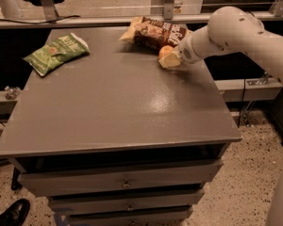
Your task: Move orange near brown chip bag
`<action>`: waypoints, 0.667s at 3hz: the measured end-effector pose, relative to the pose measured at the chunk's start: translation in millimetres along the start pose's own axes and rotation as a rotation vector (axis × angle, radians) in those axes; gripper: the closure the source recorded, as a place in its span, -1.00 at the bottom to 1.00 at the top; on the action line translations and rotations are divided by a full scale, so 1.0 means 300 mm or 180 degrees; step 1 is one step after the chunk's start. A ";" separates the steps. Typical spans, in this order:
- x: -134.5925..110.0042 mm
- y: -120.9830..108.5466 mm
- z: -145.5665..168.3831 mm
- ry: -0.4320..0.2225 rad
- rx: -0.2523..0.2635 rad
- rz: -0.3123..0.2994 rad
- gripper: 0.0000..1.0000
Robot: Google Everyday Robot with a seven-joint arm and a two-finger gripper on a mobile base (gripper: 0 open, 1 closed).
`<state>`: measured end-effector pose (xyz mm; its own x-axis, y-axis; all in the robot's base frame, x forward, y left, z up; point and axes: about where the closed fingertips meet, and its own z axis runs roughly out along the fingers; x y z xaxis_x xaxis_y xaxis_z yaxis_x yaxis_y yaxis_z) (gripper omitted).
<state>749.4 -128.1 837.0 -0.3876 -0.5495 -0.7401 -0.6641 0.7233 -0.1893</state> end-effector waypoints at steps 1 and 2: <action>0.000 0.000 0.000 0.0000 0.0000 0.0000 -0.71; -0.017 -0.066 -0.111 0.0013 0.0241 0.0125 -1.00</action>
Offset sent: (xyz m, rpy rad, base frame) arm -0.0233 -0.0883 0.0964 -0.0229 -0.0760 -0.2709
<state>743.2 -153.5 865.9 -0.4151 -0.5217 -0.7453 -0.5981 0.7738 -0.2086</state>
